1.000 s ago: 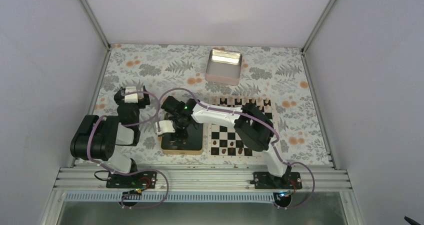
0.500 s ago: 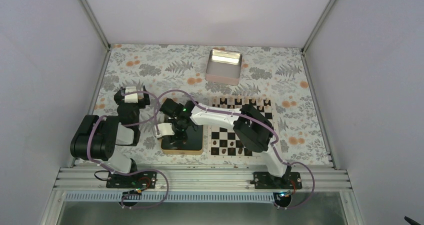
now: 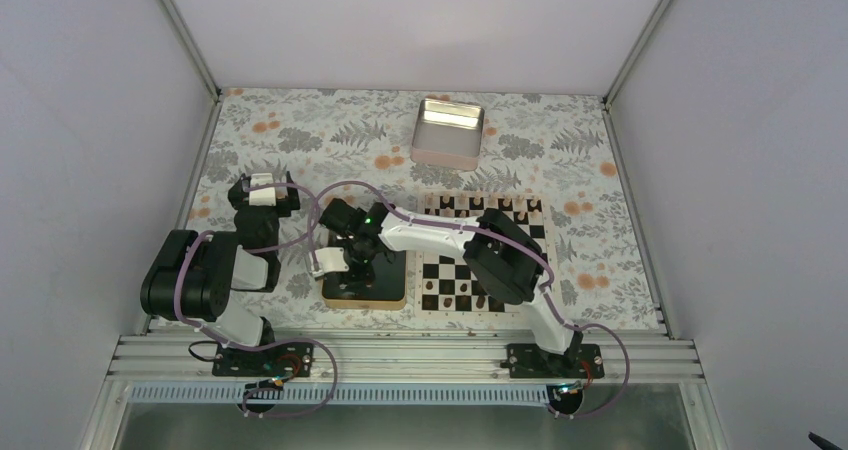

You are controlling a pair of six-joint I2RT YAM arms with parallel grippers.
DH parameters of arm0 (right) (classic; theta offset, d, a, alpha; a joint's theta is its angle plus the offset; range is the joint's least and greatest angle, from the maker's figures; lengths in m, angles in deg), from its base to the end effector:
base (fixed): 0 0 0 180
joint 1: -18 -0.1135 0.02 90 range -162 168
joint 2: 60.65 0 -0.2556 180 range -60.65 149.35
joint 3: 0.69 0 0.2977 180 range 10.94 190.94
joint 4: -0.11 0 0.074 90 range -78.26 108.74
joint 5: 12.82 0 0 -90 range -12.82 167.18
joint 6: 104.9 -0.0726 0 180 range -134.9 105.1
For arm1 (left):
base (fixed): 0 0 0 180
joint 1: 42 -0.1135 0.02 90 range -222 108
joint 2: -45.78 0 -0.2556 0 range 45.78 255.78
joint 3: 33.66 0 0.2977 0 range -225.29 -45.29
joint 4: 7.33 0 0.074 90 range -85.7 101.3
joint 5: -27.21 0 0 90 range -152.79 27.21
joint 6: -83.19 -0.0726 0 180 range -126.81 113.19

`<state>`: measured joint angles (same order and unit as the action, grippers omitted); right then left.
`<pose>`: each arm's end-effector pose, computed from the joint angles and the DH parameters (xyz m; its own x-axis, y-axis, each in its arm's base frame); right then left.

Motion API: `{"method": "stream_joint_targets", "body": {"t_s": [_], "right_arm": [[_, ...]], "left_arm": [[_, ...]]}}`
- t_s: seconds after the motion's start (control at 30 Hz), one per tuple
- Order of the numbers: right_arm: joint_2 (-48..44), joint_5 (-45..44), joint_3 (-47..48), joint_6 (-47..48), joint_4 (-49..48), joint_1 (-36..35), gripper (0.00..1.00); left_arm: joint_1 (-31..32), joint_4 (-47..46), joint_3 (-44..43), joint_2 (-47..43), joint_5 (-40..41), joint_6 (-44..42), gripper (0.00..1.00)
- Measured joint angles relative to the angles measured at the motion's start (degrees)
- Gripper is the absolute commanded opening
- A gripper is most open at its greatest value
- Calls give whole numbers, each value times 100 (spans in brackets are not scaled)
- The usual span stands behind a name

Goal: Set up the chess pieces on the board
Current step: Pick up the chess piece from the storage box, then place the chess piece on the chessboard.

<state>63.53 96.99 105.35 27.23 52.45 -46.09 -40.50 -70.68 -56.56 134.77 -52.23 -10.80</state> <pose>0.1937 0.4551 0.0981 0.2954 -0.8362 -0.4621 -0.9406 -0.3394 0.0127 0.2816 0.0059 0.0900 -0.0586 0.0700 -0.9958 -0.1536 0.9850 0.0782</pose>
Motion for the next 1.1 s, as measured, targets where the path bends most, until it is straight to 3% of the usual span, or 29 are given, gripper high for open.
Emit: {"method": "stream_joint_targets", "body": {"t_s": [0.23, 0.53, 0.8, 0.93, 1.1], "right_arm": [[-160, 33, -57, 2, 22, 50, 8], [-1381, 70, -514, -55, -98, 354, 10], [-1867, -111, -1047, -153, -203, 625, 10], [-2533, -254, -1600, -188, -127, 1204, 11], [-4002, -555, -2369, -168, 37, 2586, 11]], "left_arm": [[2, 0, 0, 0, -2, -4, 100], [2, -2, 0, 0, -2, -7, 100], [4, -2, 0, 0, -2, -7, 100], [17, -2, 0, 0, -2, -11, 100], [24, -2, 0, 0, -2, -24, 100]]}}
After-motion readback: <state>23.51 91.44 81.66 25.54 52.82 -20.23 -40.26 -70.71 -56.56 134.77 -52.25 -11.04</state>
